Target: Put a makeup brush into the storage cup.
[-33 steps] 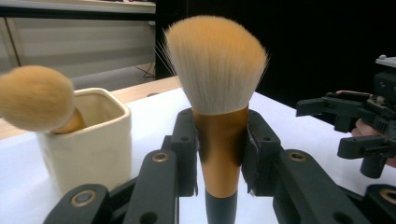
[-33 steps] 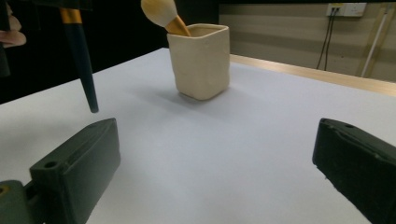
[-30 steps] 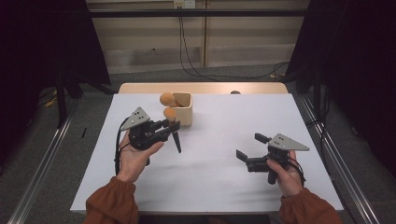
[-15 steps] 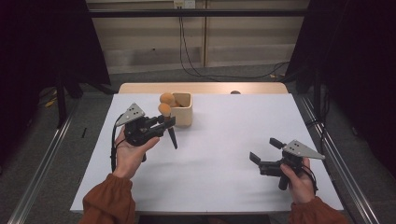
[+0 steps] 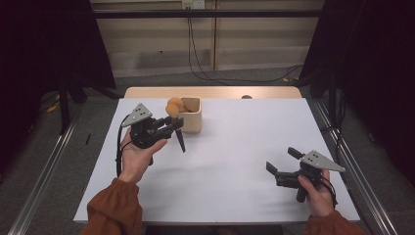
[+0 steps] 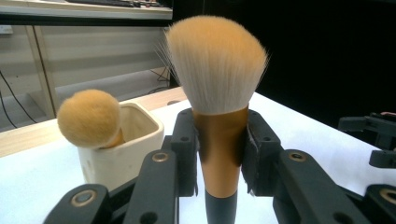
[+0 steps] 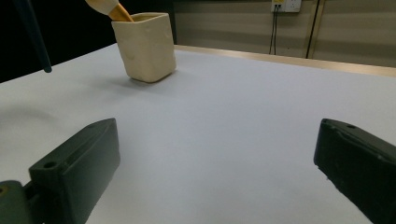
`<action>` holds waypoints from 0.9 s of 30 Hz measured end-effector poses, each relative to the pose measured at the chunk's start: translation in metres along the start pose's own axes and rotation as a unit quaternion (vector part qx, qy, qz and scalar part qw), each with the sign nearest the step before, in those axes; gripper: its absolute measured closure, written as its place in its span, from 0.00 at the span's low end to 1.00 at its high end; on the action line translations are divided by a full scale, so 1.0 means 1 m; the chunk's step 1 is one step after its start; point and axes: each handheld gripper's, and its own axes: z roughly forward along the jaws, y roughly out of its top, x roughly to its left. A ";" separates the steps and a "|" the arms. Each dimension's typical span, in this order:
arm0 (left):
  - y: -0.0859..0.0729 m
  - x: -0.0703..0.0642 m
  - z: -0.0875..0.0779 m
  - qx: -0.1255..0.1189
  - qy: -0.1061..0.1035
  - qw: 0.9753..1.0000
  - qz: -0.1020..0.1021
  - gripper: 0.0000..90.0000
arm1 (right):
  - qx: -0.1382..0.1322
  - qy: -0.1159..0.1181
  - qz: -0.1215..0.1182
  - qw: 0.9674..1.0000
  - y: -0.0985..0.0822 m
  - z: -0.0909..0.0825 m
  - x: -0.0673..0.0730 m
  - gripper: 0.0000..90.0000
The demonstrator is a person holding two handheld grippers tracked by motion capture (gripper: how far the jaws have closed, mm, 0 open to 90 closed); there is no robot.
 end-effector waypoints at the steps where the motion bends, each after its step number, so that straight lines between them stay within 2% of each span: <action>1: 0.001 0.001 0.000 0.000 0.000 1.000 0.000 0.77 | -0.001 -0.002 -0.004 1.000 -0.001 -0.001 -0.001 0.00; 3: 0.003 0.003 0.001 -0.002 0.004 1.000 0.002 0.77 | -0.004 -0.007 -0.008 1.000 -0.001 -0.003 -0.003 0.00; 10: 0.014 0.008 0.008 -0.012 0.011 1.000 0.004 0.77 | -0.005 -0.002 -0.008 1.000 -0.002 -0.003 -0.003 0.00; 20: 0.025 0.013 0.026 -0.017 0.011 1.000 -0.010 0.77 | -0.006 0.008 -0.009 1.000 -0.003 -0.003 -0.003 0.00; 27: 0.036 0.015 0.035 -0.025 0.021 0.999 -0.002 0.77 | -0.011 0.011 -0.008 1.000 -0.003 -0.004 -0.003 0.00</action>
